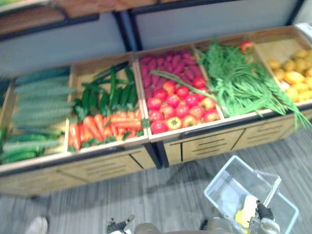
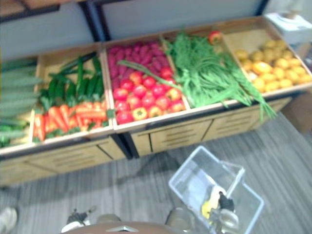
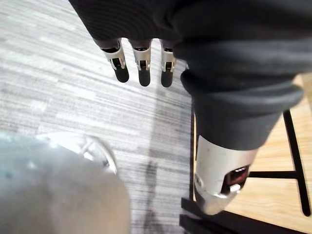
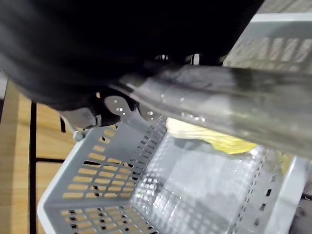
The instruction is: Pick vegetable in the basket
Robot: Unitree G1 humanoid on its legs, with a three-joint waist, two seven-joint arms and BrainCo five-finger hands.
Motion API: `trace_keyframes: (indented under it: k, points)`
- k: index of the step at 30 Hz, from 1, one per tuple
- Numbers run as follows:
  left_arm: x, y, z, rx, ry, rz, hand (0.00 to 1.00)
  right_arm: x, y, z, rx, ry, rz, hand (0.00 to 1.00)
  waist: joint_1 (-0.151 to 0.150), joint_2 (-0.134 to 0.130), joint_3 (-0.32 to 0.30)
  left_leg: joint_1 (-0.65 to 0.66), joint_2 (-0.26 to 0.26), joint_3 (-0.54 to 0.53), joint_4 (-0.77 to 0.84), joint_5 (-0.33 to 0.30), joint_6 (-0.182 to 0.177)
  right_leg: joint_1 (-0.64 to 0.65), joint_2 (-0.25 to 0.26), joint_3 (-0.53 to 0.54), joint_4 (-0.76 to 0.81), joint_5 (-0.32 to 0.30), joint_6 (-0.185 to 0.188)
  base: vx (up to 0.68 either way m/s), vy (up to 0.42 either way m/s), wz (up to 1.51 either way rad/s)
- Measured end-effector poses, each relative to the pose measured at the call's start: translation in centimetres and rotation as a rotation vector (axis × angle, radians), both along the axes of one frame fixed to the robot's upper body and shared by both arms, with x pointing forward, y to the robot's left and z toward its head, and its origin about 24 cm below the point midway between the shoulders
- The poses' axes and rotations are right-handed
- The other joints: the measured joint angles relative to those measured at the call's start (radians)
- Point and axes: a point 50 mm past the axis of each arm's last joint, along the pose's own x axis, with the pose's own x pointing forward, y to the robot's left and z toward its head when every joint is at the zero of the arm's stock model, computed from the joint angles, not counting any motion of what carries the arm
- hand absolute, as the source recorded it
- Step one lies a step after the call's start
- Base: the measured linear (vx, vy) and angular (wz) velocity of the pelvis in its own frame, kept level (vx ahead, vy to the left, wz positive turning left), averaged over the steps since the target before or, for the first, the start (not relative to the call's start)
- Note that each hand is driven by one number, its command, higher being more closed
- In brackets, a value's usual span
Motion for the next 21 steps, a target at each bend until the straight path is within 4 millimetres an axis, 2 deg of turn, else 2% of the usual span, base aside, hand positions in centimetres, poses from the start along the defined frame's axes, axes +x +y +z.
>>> trace_keyframes:
  k: [2,6,8,12,21]
  points:
    - [-0.8,-0.3,-0.2,-0.009,0.027,-0.010,0.00,0.3,0.3,-0.1,0.011,0.002,0.045,1.00,-0.006,0.001,0.001,0.043,-0.061,0.003,-0.141,0.031,0.004,0.016,0.014,-0.026,-0.053,0.022,0.001,0.08,0.065,0.28]
    - [-1.1,-0.8,-0.4,-0.016,0.052,-0.060,0.00,-0.4,0.7,-0.6,0.040,0.052,0.031,1.00,-0.004,0.028,-0.007,0.085,-0.094,0.000,-0.257,0.040,0.009,0.070,0.042,-0.040,-0.181,0.099,0.018,0.03,0.097,0.08]
    - [-1.0,-0.3,-0.3,0.004,0.062,-0.111,0.00,-1.1,1.3,-1.1,0.062,0.073,0.012,1.00,-0.008,0.014,0.001,0.093,-0.118,-0.008,-0.272,0.040,0.010,0.095,0.039,-0.041,-0.230,0.132,0.028,-0.02,0.100,0.02]
    - [-0.9,0.2,-0.2,0.015,0.071,-0.171,0.00,-1.1,1.9,-1.3,0.073,0.068,0.004,1.00,-0.022,-0.005,0.006,0.099,-0.142,-0.046,-0.286,0.040,0.010,0.107,0.021,-0.052,-0.237,0.138,0.037,-0.03,0.058,0.13]
    - [-0.4,0.3,-0.1,0.013,0.059,-0.234,0.00,-0.5,2.5,-1.2,0.079,0.057,0.050,1.00,-0.019,-0.011,0.005,0.128,-0.153,-0.037,-0.330,0.034,0.018,0.086,0.024,-0.012,-0.222,0.139,0.038,-0.04,0.001,-0.11]
